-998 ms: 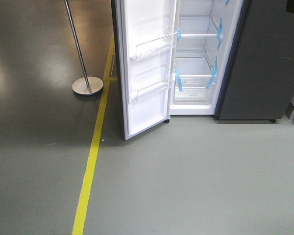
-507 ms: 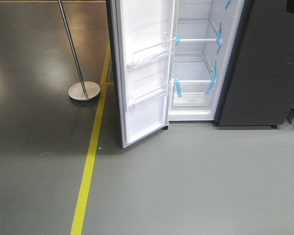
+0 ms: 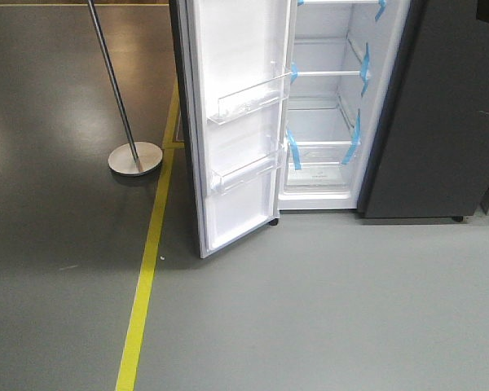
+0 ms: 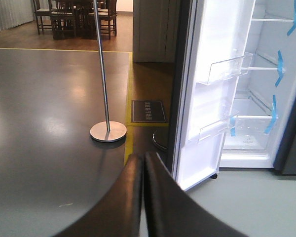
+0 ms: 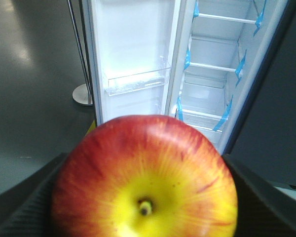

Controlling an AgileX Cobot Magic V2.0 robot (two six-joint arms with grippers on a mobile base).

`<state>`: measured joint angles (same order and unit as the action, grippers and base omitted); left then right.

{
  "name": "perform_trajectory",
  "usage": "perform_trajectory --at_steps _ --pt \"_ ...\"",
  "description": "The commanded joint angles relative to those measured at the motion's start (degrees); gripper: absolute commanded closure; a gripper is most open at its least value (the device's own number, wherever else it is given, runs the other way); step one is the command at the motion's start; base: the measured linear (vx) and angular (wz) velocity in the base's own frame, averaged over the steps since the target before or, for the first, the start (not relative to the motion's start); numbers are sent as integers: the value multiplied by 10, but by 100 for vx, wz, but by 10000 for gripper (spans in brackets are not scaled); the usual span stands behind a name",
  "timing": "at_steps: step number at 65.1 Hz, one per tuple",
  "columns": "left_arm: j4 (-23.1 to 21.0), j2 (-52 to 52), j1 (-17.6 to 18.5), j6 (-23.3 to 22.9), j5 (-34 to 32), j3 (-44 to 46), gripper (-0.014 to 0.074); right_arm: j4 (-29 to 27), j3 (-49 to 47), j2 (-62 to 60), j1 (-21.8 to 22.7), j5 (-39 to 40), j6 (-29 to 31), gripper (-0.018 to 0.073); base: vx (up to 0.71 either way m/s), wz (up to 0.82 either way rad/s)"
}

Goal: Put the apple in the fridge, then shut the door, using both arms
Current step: 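Approach the open refrigerator door with the apple held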

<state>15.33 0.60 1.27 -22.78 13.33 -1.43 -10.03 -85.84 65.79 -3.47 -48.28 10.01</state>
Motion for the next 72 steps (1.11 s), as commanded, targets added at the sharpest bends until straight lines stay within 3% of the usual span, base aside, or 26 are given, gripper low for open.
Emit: perform_trajectory --at_steps 1,72 --pt "1 8 -1 -1 -42 11 603 -3 -18 -10 2 49 2 356 10 -1" --pt "1 8 -1 -1 -42 11 603 -3 -18 -10 2 48 2 356 10 1"
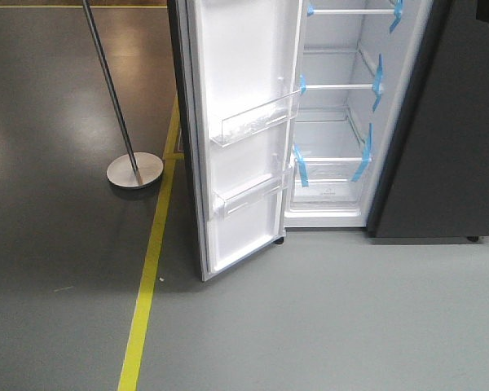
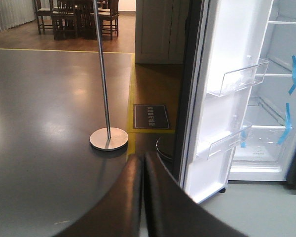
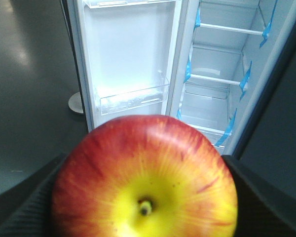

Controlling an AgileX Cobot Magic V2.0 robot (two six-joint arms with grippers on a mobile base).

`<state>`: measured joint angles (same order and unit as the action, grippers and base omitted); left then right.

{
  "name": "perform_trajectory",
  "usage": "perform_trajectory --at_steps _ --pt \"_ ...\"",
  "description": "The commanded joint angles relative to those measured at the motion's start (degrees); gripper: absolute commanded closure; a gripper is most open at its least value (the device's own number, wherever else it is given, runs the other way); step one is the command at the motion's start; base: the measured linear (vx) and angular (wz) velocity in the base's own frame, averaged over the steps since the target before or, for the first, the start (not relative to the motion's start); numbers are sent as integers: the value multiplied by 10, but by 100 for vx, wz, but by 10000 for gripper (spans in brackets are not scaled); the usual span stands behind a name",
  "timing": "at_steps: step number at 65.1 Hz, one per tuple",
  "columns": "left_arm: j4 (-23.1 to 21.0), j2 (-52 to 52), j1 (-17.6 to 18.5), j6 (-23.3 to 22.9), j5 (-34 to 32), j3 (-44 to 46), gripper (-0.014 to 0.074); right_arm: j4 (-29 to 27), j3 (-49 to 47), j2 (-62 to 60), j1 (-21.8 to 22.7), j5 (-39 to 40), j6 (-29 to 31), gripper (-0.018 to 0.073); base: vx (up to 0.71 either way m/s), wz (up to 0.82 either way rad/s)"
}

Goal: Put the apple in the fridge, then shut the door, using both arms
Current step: 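Approach the open refrigerator door with the apple held, then move close to the refrigerator shelves, right gripper holding the apple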

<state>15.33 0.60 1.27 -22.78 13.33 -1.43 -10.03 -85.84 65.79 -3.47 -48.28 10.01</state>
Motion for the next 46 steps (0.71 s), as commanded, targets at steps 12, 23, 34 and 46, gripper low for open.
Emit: perform_trajectory --at_steps 12,23,34,46 --pt "1 8 -1 -1 -42 11 603 -3 -18 -10 2 48 2 356 8 0" --pt "1 8 -1 -1 -42 11 603 -3 -18 -10 2 48 2 356 9 0" --pt "1 8 -1 -1 -42 11 603 -3 -18 -10 2 48 2 356 9 1" --pt "1 8 -1 -1 -42 11 603 -3 -18 -10 2 48 2 356 9 2"
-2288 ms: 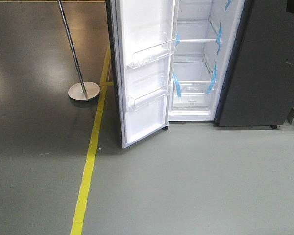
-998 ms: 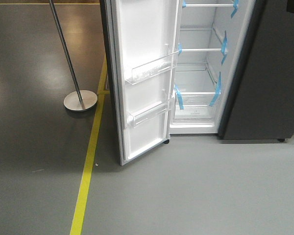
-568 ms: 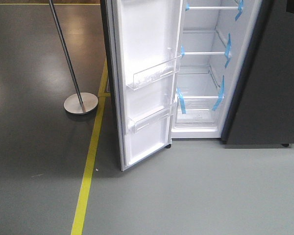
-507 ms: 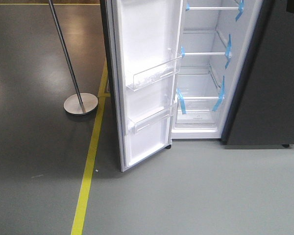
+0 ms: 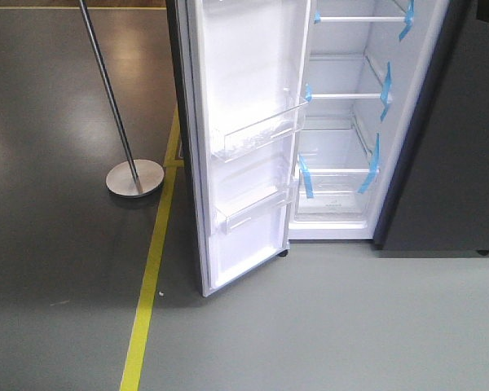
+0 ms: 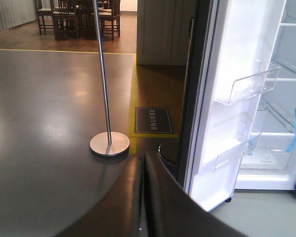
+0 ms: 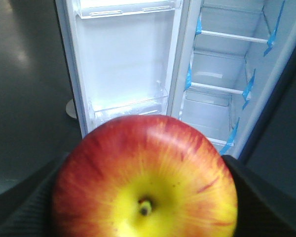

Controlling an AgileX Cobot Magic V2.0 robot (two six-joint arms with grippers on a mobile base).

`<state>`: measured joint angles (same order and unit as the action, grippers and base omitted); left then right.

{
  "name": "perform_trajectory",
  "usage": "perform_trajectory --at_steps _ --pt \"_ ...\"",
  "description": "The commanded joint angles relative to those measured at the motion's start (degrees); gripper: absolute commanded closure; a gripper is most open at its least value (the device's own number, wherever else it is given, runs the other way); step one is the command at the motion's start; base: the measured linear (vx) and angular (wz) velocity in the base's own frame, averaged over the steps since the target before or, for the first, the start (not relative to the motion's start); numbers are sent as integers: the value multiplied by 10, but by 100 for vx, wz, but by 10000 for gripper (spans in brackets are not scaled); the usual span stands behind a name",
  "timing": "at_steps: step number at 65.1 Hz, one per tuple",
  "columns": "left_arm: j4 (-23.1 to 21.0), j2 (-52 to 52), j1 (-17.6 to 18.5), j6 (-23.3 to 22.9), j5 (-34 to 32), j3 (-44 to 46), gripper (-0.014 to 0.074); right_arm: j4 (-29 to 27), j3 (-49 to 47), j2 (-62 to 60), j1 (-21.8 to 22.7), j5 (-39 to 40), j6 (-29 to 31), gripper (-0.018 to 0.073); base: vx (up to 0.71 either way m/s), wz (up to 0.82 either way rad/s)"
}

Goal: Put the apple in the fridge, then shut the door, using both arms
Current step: 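Move close to the refrigerator shelves, right gripper holding the apple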

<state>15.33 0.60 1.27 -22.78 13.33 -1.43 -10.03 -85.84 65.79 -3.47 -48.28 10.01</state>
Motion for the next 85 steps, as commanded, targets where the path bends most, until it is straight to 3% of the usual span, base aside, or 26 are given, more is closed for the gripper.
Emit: perform_trajectory --at_steps 1,85 --pt "1 8 -1 -1 -42 11 603 -3 -18 -10 2 48 2 356 9 2" --pt "1 8 -1 -1 -42 11 603 -3 -18 -10 2 47 2 356 9 1"
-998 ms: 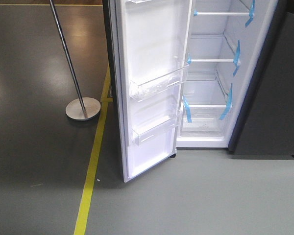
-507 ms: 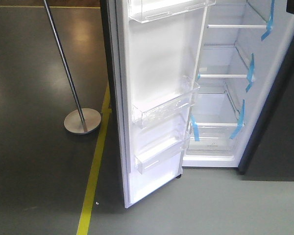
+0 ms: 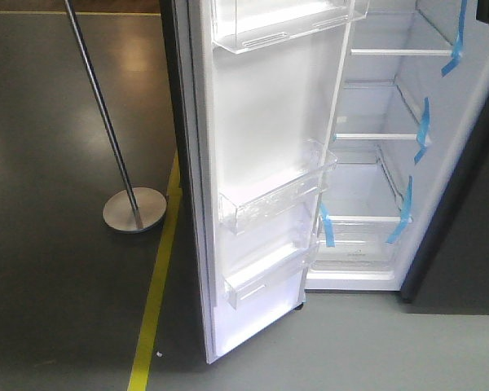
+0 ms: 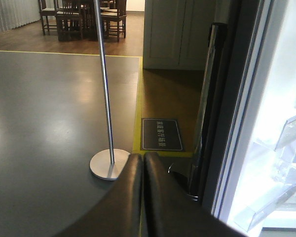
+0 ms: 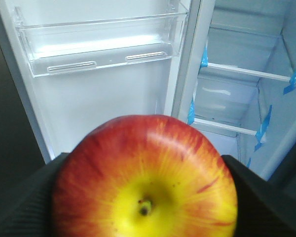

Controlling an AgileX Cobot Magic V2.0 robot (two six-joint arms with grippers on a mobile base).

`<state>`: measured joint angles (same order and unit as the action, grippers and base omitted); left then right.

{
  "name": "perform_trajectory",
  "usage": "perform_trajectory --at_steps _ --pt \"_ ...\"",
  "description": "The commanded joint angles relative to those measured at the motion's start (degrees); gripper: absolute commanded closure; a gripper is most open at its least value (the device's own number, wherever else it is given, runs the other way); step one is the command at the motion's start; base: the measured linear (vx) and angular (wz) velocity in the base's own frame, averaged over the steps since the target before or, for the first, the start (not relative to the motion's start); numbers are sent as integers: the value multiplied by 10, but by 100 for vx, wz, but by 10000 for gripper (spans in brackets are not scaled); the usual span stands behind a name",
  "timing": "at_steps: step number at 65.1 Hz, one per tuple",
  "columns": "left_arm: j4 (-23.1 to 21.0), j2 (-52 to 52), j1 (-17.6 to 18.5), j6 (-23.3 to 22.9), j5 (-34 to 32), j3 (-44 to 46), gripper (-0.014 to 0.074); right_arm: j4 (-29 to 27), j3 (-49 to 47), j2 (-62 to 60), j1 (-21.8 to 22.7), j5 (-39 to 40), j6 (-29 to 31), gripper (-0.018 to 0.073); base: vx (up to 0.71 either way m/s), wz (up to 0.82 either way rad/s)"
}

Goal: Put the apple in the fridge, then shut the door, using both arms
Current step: 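Move close to the refrigerator shelves, right gripper holding the apple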

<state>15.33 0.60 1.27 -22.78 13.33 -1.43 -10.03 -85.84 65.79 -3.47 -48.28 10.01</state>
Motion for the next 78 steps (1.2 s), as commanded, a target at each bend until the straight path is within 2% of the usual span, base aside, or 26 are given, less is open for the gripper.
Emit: perform_trajectory --at_steps 1,78 --pt "1 8 -1 -1 -42 11 603 -3 -18 -10 2 47 2 356 12 0" --pt "1 8 -1 -1 -42 11 603 -3 -18 -10 2 48 2 356 10 -3"
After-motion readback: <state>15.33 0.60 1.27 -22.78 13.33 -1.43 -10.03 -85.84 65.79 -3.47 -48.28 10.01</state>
